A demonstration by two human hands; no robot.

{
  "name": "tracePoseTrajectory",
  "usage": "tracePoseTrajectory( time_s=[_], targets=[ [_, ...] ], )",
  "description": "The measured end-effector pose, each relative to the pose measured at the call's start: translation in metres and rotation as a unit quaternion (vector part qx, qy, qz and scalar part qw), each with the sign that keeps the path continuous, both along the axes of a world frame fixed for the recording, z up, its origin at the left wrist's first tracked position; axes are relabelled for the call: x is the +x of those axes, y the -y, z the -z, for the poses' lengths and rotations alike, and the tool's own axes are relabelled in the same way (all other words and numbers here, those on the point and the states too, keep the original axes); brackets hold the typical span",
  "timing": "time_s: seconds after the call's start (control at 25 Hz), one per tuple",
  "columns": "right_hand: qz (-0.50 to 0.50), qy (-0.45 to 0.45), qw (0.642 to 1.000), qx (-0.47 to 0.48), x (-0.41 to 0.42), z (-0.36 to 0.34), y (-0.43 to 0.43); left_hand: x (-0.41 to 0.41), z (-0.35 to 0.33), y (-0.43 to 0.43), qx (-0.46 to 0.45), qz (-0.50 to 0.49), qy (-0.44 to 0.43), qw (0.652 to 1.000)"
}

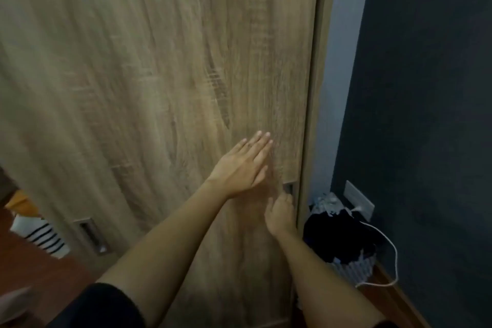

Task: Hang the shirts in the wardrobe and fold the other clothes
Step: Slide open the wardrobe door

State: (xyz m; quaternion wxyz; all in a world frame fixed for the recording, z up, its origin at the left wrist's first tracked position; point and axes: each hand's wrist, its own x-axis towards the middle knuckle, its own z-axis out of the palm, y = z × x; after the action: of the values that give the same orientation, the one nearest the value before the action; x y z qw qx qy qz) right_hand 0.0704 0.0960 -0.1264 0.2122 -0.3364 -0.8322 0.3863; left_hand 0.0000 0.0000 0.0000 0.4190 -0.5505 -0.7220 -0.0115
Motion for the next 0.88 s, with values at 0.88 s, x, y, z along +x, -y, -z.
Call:
tracePoseTrajectory(
  time_s=[0.88],
  targets=[
    [0.089, -0.044, 0.991, 0.086, -0.056, 0.040, 0.019, -0.075, 0.044, -0.021, 0.088, -0.120, -0.182, 0.972]
  ],
)
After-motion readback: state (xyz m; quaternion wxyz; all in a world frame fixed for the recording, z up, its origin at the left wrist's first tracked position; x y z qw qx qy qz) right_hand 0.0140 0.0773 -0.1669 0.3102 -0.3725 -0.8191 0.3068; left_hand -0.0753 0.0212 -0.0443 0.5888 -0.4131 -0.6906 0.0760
